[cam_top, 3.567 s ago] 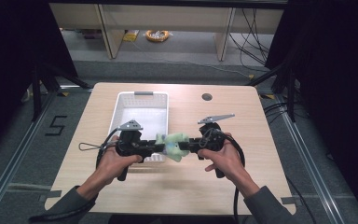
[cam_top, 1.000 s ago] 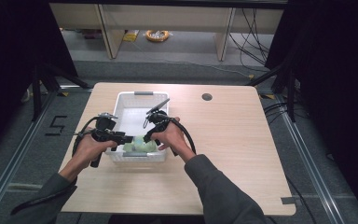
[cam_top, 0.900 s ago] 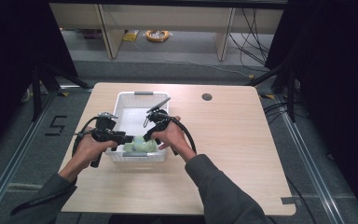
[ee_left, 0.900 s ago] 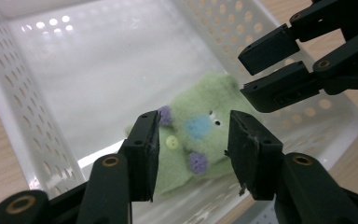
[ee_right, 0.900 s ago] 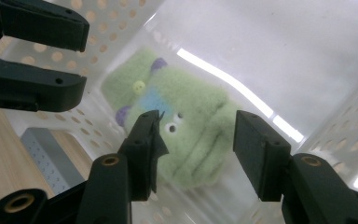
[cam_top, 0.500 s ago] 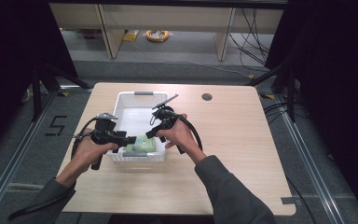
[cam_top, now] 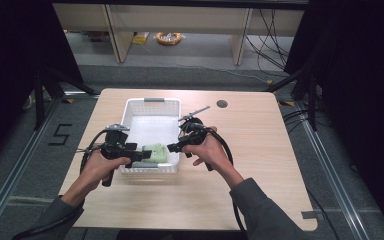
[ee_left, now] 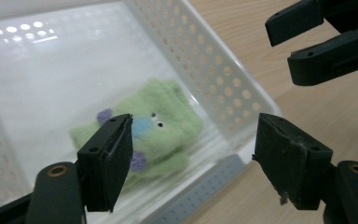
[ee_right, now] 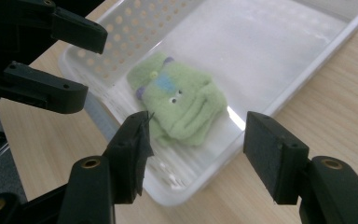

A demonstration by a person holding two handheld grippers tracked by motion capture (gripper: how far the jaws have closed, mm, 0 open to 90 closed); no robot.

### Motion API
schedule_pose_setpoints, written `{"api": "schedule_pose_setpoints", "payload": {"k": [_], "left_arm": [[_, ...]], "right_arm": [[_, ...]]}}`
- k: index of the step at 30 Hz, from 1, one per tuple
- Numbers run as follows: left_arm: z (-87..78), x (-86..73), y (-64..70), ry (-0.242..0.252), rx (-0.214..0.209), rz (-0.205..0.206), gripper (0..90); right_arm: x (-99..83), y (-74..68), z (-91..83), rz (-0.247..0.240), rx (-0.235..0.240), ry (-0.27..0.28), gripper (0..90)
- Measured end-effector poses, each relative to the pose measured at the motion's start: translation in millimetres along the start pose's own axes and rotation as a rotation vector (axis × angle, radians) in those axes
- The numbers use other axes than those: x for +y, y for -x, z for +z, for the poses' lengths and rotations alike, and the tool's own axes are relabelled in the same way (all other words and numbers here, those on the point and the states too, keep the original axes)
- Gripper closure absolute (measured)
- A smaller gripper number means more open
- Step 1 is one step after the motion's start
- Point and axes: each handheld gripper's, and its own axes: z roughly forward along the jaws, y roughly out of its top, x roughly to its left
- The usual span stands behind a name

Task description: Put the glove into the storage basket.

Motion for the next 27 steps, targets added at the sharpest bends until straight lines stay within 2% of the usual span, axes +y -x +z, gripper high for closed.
{"api": "schedule_pose_setpoints", "payload": {"k": [2, 4, 6, 7, 8, 9, 10, 11, 12, 14, 17, 18, 20, 21, 23, 24, 25, 26, 27], "left_arm": [[0.9, -1.8, 5.5, 0.003, -0.003, -0.002, 23.8], [2.2, -3.0, 11.3, 0.012, -0.015, -0.009, 22.4], [2.3, -3.7, 15.2, 0.006, -0.02, 0.005, 22.1], [2.8, -4.1, 16.7, 0.013, -0.015, 0.022, 21.6], [3.1, -4.5, 18.3, 0.013, -0.016, 0.03, 21.6], [4.2, -5.3, 20.8, 0.021, -0.013, 0.021, 21.1], [5.2, -5.7, 22.2, 0.021, -0.015, 0.024, 20.8], [6.4, -6.5, 24.4, 0.029, -0.02, 0.01, 20.6], [6.5, -6.9, 24.1, 0.021, -0.022, 0.033, 20.2], [8.7, -9.1, 27.5, 0.026, -0.027, 0.033, 19.6], [11.4, -12.3, 31.6, 0.033, -0.025, 0.05, 19.6], [12.9, -13.4, 33.4, 0.045, -0.029, 0.039, 19.6], [13.8, -15.1, 33.6, 0.033, -0.036, 0.049, 19.6], [15.9, -16.1, 35.6, 0.049, -0.045, 0.024, 19.4], [17.2, -17.5, 36.6, 0.049, -0.052, 0.026, 18.8], [18.0, -18.3, 37.7, 0.054, -0.051, 0.024, 18.6], [17.7, -18.8, 37.3, 0.041, -0.05, 0.041, 18.6], [19.7, -19.5, 39.1, 0.056, -0.053, 0.029, 18.5], [19.6, -20.2, 39.5, 0.048, -0.05, 0.043, 18.2]], "right_arm": [[-5.0, -0.2, -9.3, 0.014, -0.031, -0.001, 40.3], [-10.1, 1.2, -16.7, -0.004, -0.043, 0.02, 39.3], [-18.5, 2.1, -28.0, -0.011, -0.046, 0.045, 37.9], [-21.7, 0.9, -31.5, 0.008, -0.037, 0.044, 37.8], [-21.7, 0.9, -31.5, 0.008, -0.037, 0.044, 37.8], [-24.5, 4.7, -33.8, -0.021, -0.039, 0.065, 37.7], [-27.9, 3.8, -36.1, -0.004, -0.035, 0.069, 37.5], [-30.7, 7.1, -38.4, -0.026, -0.036, 0.072, 37.4], [-33.8, 8.1, -40.0, -0.019, -0.036, 0.076, 37.3], [-39.7, 11.4, -43.7, -0.024, -0.051, 0.086, 36.7], [-49.5, 16.3, -49.0, -0.031, -0.046, 0.107, 36.3], [-53.7, 16.4, -50.4, -0.014, -0.048, 0.115, 36.2], [-61.1, 21.4, -53.7, -0.028, -0.047, 0.12, 36.2], [-65.0, 22.0, -55.2, -0.02, -0.054, 0.126, 36.2], [-72.3, 24.4, -59.0, -0.02, -0.064, 0.142, 36.2], [-79.0, 23.9, -62.9, -0.004, -0.066, 0.143, 36.1], [-79.0, 23.9, -62.9, -0.004, -0.066, 0.143, 36.0], [-82.0, 26.7, -64.3, -0.026, -0.077, 0.156, 35.9], [-85.1, 25.8, -66.9, -0.015, -0.091, 0.15, 35.9]]}}
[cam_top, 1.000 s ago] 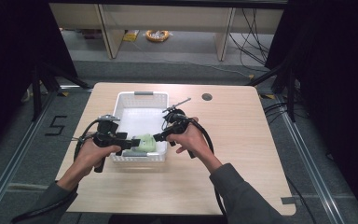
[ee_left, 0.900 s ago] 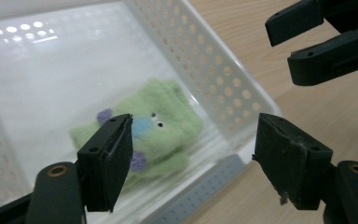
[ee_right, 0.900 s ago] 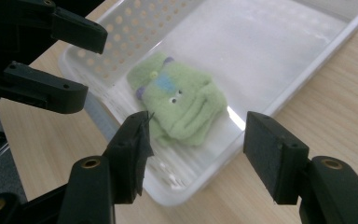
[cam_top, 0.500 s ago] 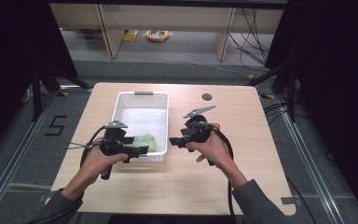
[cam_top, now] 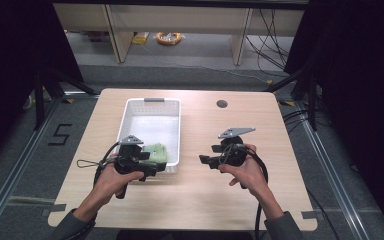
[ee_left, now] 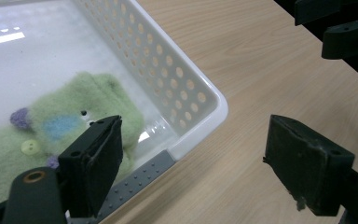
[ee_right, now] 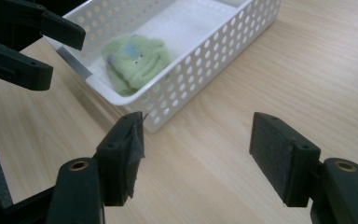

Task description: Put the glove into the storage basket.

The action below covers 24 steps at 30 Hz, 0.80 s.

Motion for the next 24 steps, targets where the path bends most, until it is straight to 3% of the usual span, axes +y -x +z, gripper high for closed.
{"api": "schedule_pose_setpoints", "payload": {"k": [1, 3, 4, 5, 7, 8, 9, 10, 11, 12, 14, 15, 16, 17, 18, 19, 20, 21, 24], "left_arm": [[1.1, -0.9, 1.7, 0.009, 0.003, -0.003, 17.8], [0.9, -2.8, 2.5, -0.001, 0.001, 0.017, 17.6], [2.4, -3.9, 4.4, 0.014, 0.0, 0.002, 17.5], [1.4, -4.5, 3.5, -0.005, -0.006, 0.022, 17.2], [2.8, -6.2, 5.5, 0.01, -0.002, 0.008, 17.1], [2.1, -7.0, 5.0, -0.004, 0.002, 0.027, 17.0], [3.7, -8.2, 6.6, 0.011, 0.003, 0.015, 16.9], [3.5, -9.0, 6.4, -0.003, 0.004, 0.027, 16.9], [4.0, -9.8, 6.6, -0.006, 0.001, 0.033, 16.9], [5.2, -10.8, 8.2, 0.003, 0.002, 0.018, 16.8], [4.9, -12.3, 8.9, -0.011, 0.008, 0.047, 16.7], [5.8, -13.1, 10.9, -0.001, 0.009, 0.037, 16.7], [5.0, -13.6, 11.2, -0.012, 0.012, 0.056, 16.3], [5.1, -14.6, 12.2, -0.013, 0.007, 0.062, 16.1], [6.3, -16.0, 13.9, 0.006, 0.001, 0.051, 16.0], [5.0, -17.0, 14.8, -0.005, 0.013, 0.068, 15.5], [4.6, -17.8, 15.4, -0.005, 0.019, 0.081, 15.5], [4.8, -18.8, 17.4, 0.007, 0.011, 0.063, 15.6], [1.5, -20.8, 19.5, 0.017, 0.013, 0.074, 15.7]], "right_arm": [[-2.9, -0.9, -0.8, 0.021, 0.015, 0.004, 35.9], [-7.7, 2.9, -3.4, -0.003, 0.0, 0.02, 35.7], [-10.4, 3.3, -3.8, 0.009, 0.013, 0.027, 35.7], [-13.1, 2.2, -4.6, 0.031, 0.009, 0.024, 35.8], [-17.1, 4.9, -4.2, 0.011, 0.007, 0.014, 35.7], [-18.8, 4.7, -3.9, 0.023, 0.012, 0.024, 35.7], [-20.7, 4.5, -4.4, 0.038, 0.02, 0.018, 35.6], [-22.6, 5.5, -5.2, 0.029, 0.005, 0.014, 35.5], [-24.8, 6.6, -4.3, 0.029, 0.024, 0.016, 35.4], [-26.8, 8.2, -5.0, 0.018, 0.017, 0.019, 35.2], [-30.9, 9.0, -6.4, 0.03, 0.015, 0.018, 35.0], [-33.2, 8.0, -7.3, 0.058, 0.017, 0.014, 34.5], [-35.0, 12.7, -6.6, 0.011, 0.024, 0.028, 33.8], [-37.7, 10.3, -7.9, 0.062, 0.026, 0.017, 33.6], [-39.6, 12.0, -8.1, 0.051, 0.027, 0.018, 33.4], [-41.5, 14.7, -8.5, 0.037, 0.016, 0.022, 33.1], [-43.4, 15.4, -9.0, 0.042, 0.013, 0.024, 33.0], [-45.4, 15.8, -9.2, 0.039, -0.002, 0.037, 32.7], [-50.2, 17.4, -12.3, 0.054, 0.011, 0.033, 32.3]]}}
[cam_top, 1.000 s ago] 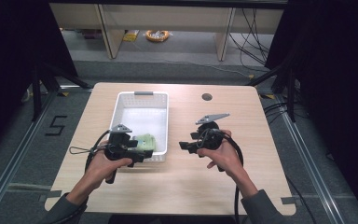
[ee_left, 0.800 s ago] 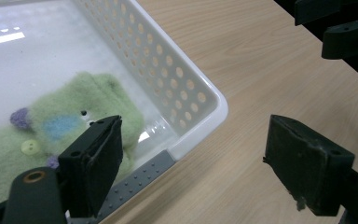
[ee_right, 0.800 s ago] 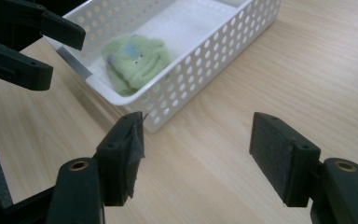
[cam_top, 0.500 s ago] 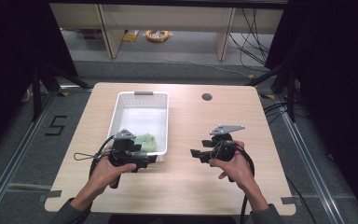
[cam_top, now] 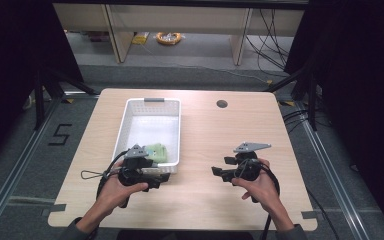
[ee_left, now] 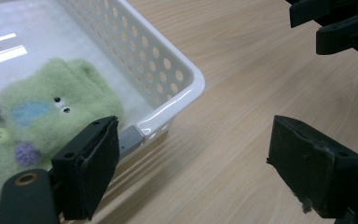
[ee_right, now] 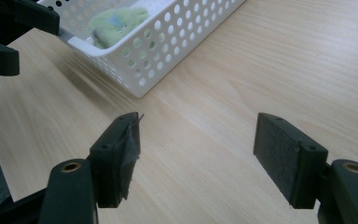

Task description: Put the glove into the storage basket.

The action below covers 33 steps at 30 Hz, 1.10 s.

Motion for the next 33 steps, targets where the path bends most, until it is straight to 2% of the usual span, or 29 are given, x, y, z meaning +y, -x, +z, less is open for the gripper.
{"api": "schedule_pose_setpoints", "payload": {"k": [1, 2, 3, 5, 6, 7, 9, 10, 12, 13, 14, 15, 17, 18, 19, 20, 21, 23, 27, 28, 29, 31, 32, 33], "left_arm": [[-1.8, -0.3, 0.0, -0.007, 0.004, 0.016, 15.7], [-3.2, -0.5, 0.6, -0.003, -0.002, 0.014, 15.7], [-4.6, -0.7, 1.2, 0.0, -0.005, 0.01, 15.7], [-6.6, -1.4, 3.2, 0.019, -0.01, 0.002, 15.7], [-8.2, -1.8, 3.7, 0.018, -0.008, 0.004, 15.7], [-9.3, -2.2, 4.0, 0.023, -0.012, 0.003, 15.7], [-13.0, -3.1, 4.0, 0.014, -0.008, 0.022, 15.7], [-14.0, -3.7, 4.9, 0.022, -0.014, 0.014, 15.7], [-15.7, -4.4, 6.9, 0.038, -0.019, 0.01, 15.7], [-17.0, -4.8, 8.3, 0.042, -0.018, 0.012, 15.7], [-18.6, -5.0, 9.6, 0.039, -0.019, 0.014, 15.7], [-19.8, -5.4, 10.4, 0.04, -0.028, 0.017, 15.7], [-21.1, -6.8, 13.8, 0.047, -0.032, 0.008, 15.7], [-22.3, -7.0, 14.9, 0.039, -0.031, 0.018, 15.7], [-22.8, -7.8, 16.0, 0.043, -0.032, 0.025, 15.7], [-23.2, -8.4, 16.6, 0.04, -0.039, 0.03, 15.7], [-23.4, -9.4, 18.9, 0.041, -0.037, 0.018, 15.7], [-24.9, -11.6, 21.4, 0.04, -0.041, 0.037, 15.7], [-25.5, -14.3, 24.1, 0.032, -0.052, 0.027, 15.7], [-25.2, -15.5, 25.6, 0.039, -0.043, 0.024, 15.7], [-25.6, -16.2, 25.4, 0.032, -0.052, 0.035, 15.7], [-25.4, -18.5, 26.2, 0.032, -0.052, 0.038, 15.7], [-25.0, -19.4, 26.2, 0.032, -0.059, 0.036, 15.7], [-24.9, -20.3, 26.4, 0.028, -0.059, 0.038, 15.7]], "right_arm": [[-0.7, -0.2, -1.6, -0.003, -0.007, 0.001, 32.2], [-2.1, -2.6, -3.2, 0.02, -0.002, 0.003, 32.3], [-2.6, 0.1, -3.9, -0.016, 0.0, 0.009, 32.2], [-4.9, -2.0, -6.8, 0.004, -0.006, 0.006, 32.1], [-5.8, -2.4, -8.2, -0.012, -0.016, 0.012, 32.1], [-7.3, -4.8, -8.9, 0.012, -0.004, 0.008, 32.1], [-9.2, -7.1, -11.3, 0.015, -0.013, -0.002, 32.0], [-10.1, -6.1, -11.1, -0.001, -0.006, 0.009, 32.0], [-12.4, -9.8, -12.6, 0.017, -0.002, 0.006, 32.0], [-13.2, -8.1, -12.6, -0.012, 0.005, 0.011, 31.9], [-14.7, -9.9, -14.2, 0.004, -0.009, 0.006, 31.9], [-16.3, -11.7, -14.7, 0.012, -0.002, 0.007, 31.8], [-19.0, -12.1, -16.1, 0.009, 0.0, 0.008, 31.8], [-20.4, -11.4, -16.4, -0.006, 0.001, 0.011, 31.8], [-21.8, -14.2, -17.6, 0.022, -0.003, 0.004, 31.7], [-23.1, -13.9, -18.2, 0.014, -0.001, 0.005, 31.6], [-24.7, -13.9, -18.3, 0.012, -0.003, 0.009, 31.4], [-28.2, -12.7, -20.1, 0.006, -0.001, 0.009, 30.9], [-31.6, -15.0, -22.1, 0.027, -0.004, 0.005, 30.8], [-32.6, -15.5, -22.6, 0.033, -0.001, 0.005, 30.8], [-33.2, -12.5, -22.7, -0.01, -0.001, 0.012, 30.7], [-35.2, -16.1, -25.0, 0.034, -0.003, 0.007, 30.6], [-35.5, -16.2, -26.5, 0.024, -0.013, 0.0, 30.5], [-36.7, -14.5, -25.9, 0.011, 0.001, 0.014, 30.4]]}}
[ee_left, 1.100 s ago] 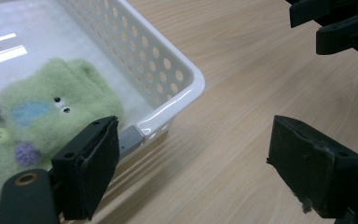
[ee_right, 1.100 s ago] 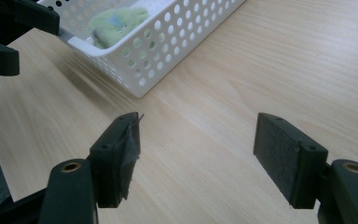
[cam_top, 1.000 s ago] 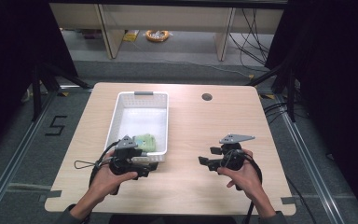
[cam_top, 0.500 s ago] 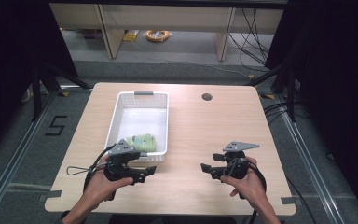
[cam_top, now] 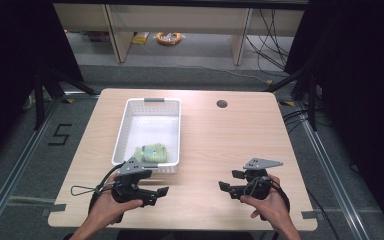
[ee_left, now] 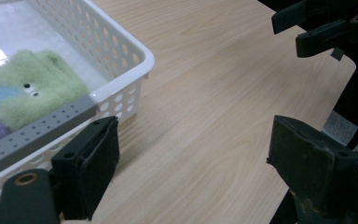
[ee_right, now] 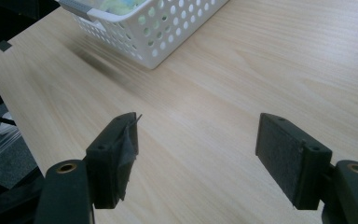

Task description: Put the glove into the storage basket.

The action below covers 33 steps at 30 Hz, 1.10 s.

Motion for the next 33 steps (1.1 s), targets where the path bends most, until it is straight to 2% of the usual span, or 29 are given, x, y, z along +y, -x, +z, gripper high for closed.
{"api": "schedule_pose_setpoints", "payload": {"k": [3, 4, 5, 6, 7, 8, 9, 10, 11, 12, 13, 14, 15, 16, 19, 20, 21, 22, 23, 24, 25, 26, 27, 28, 30, 31, 32, 33], "left_arm": [[1.2, -3.6, 0.7, -0.008, -0.008, -0.007, 15.7], [1.9, -5.2, 1.6, -0.006, -0.007, -0.014, 15.7], [2.8, -6.8, 2.6, -0.003, -0.008, -0.021, 15.7], [3.2, -8.2, 3.6, 0.002, -0.002, -0.018, 15.7], [2.4, -8.8, 2.6, -0.015, -0.008, 0.002, 15.7], [2.6, -10.4, 3.4, -0.017, -0.013, -0.008, 15.7], [3.5, -11.8, 4.3, -0.01, -0.015, -0.013, 15.7], [3.6, -12.9, 4.5, -0.012, -0.015, -0.007, 15.7], [4.2, -14.5, 5.3, -0.009, -0.022, -0.018, 15.7], [4.1, -15.6, 5.3, -0.018, -0.018, -0.007, 15.7], [5.0, -16.9, 5.9, -0.018, -0.023, -0.01, 15.7], [5.6, -18.2, 6.1, -0.023, -0.021, -0.004, 15.7], [7.0, -19.8, 7.3, -0.02, -0.025, -0.016, 15.7], [7.2, -20.7, 8.0, -0.03, -0.016, -0.008, 15.7], [9.6, -24.2, 9.9, -0.04, -0.015, -0.014, 15.7], [10.1, -25.0, 9.7, -0.042, -0.025, -0.005, 15.7], [10.5, -25.7, 9.8, -0.044, -0.028, 0.001, 15.7], [10.9, -26.6, 10.9, -0.043, -0.021, -0.005, 15.7], [11.3, -27.5, 10.2, -0.05, -0.029, 0.007, 15.7], [12.5, -28.5, 10.7, -0.042, -0.033, 0.004, 15.7], [12.3, -29.2, 10.8, -0.055, -0.029, 0.01, 15.7], [12.3, -30.1, 10.8, -0.064, -0.022, 0.022, 15.7], [13.2, -31.4, 11.3, -0.065, -0.027, 0.014, 15.7], [14.8, -33.0, 12.0, -0.06, -0.031, -0.002, 15.7], [14.6, -34.6, 11.1, -0.075, -0.033, 0.026, 15.7], [16.4, -36.4, 11.8, -0.061, -0.033, 0.015, 15.7], [15.3, -37.1, 10.7, -0.085, -0.03, 0.03, 15.7], [16.4, -38.5, 10.9, -0.078, -0.032, 0.02, 15.7]], "right_arm": [[-2.7, -3.8, -3.1, 0.022, -0.002, -0.002, 30.3], [-3.3, -2.4, -4.4, -0.005, -0.006, -0.003, 30.2], [-4.6, -2.4, -4.2, 0.002, -0.003, 0.002, 30.0], [-6.0, -3.0, -5.4, -0.002, -0.007, 0.006, 29.9], [-7.0, -3.3, -6.0, 0.0, -0.005, 0.005, 29.7], [-8.3, -5.5, -6.9, 0.015, -0.003, 0.006, 29.5], [-9.5, -3.6, -7.1, -0.017, -0.007, 0.015, 29.1], [-10.7, -7.0, -9.1, 0.02, -0.011, 0.0, 28.8], [-12.5, -7.6, -9.0, 0.028, -0.002, 0.004, 28.6], [-13.3, -5.4, -9.3, -0.006, -0.004, 0.007, 28.5], [-15.1, -5.6, -9.6, 0.001, 0.004, 0.01, 28.4], [-16.4, -5.6, -10.5, -0.004, -0.01, 0.009, 28.4], [-18.2, -8.0, -10.8, 0.024, 0.001, 0.009, 28.4], [-19.6, -6.1, -10.9, 0.006, 0.0, 0.007, 28.4], [-24.2, -8.0, -12.4, 0.02, -0.009, -0.002, 28.4], [-25.4, -5.9, -12.1, 0.002, -0.01, 0.006, 28.3], [-27.1, -8.3, -12.5, 0.031, -0.004, -0.004, 28.4], [-27.9, -5.6, -12.6, -0.002, -0.013, 0.003, 28.3], [-29.2, -5.7, -12.9, 0.013, -0.006, -0.001, 28.3], [-31.0, -8.7, -13.9, 0.051, -0.01, -0.008, 28.3], [-31.5, -5.3, -14.4, 0.0, -0.026, 0.001, 28.4], [-33.3, -7.5, -14.3, 0.035, -0.025, 0.006, 28.4], [-34.2, -8.0, -14.8, 0.048, -0.014, -0.005, 28.3], [-35.4, -4.8, -14.8, 0.015, -0.018, 0.002, 28.3], [-38.0, -6.6, -15.7, 0.033, -0.032, 0.004, 28.3], [-39.0, -4.6, -16.1, 0.026, -0.015, -0.003, 28.3], [-40.3, -6.5, -16.5, 0.045, -0.024, -0.004, 28.3], [-41.4, -4.3, -17.2, 0.023, -0.037, -0.006, 28.3]]}}
